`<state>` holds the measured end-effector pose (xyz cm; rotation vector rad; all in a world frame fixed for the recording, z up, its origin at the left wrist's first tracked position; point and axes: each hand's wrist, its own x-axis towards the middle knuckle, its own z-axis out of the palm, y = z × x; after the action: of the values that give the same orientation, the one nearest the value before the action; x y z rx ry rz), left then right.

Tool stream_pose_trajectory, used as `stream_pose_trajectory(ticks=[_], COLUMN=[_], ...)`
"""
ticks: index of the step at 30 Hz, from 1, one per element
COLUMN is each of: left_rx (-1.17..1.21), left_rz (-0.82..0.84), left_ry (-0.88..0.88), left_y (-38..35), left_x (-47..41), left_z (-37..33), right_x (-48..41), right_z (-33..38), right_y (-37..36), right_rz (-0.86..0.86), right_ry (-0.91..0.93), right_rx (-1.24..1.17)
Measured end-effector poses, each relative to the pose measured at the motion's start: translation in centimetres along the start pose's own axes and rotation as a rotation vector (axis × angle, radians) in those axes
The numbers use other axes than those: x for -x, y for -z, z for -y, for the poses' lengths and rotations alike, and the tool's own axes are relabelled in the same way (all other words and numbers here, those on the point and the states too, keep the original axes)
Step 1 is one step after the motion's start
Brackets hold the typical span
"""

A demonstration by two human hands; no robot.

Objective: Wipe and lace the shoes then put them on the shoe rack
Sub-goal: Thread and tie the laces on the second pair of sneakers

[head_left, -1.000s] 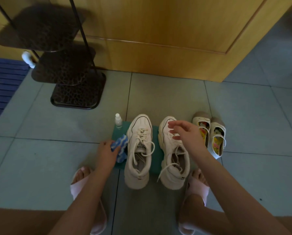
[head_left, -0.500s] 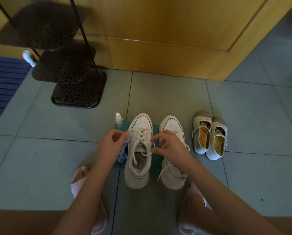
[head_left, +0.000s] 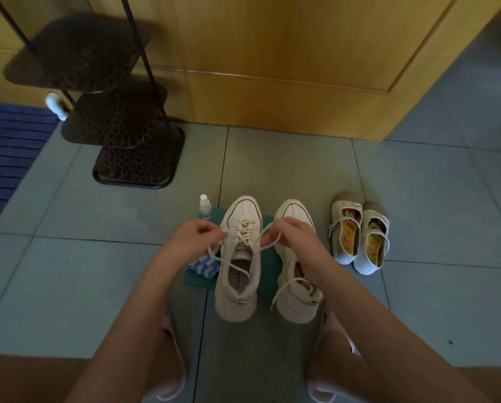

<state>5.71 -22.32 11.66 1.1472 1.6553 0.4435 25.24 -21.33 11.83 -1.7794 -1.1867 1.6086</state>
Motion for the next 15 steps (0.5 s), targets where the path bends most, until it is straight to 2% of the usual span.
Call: stream_pose_trajectory(ticks=[3,5,8,11,15], left_rx=[0.061,0.185,0.288,0.283,0.141], left_rz=[-0.028,-0.030,0.058,0.167,0.159], left_ry=[-0.050,-0.087,-0.102,-0.128,-0.252], left_y=[1.6,2.3,2.7,2.6,1.9], left_x=[0.0,-0.1,-0.5,-1.5,-2.6], left_z=[-1.8,-3.0,-4.5,-4.9,-4.5], right_x=[0.0,-0.3,-0.8,-1.3,-1.8], right_z=[1.7,2.9,4.7,5.5,4.7], right_y=[1.0,1.4,2.1,2.4,2.2], right_rz=[0.002,-0.030,-0.027,-0.031,-0.112], right_ry=[0.072,0.114,0.150,0.211,0.339], right_rx=[0.007,0.043,-0.012,0.150,0.388])
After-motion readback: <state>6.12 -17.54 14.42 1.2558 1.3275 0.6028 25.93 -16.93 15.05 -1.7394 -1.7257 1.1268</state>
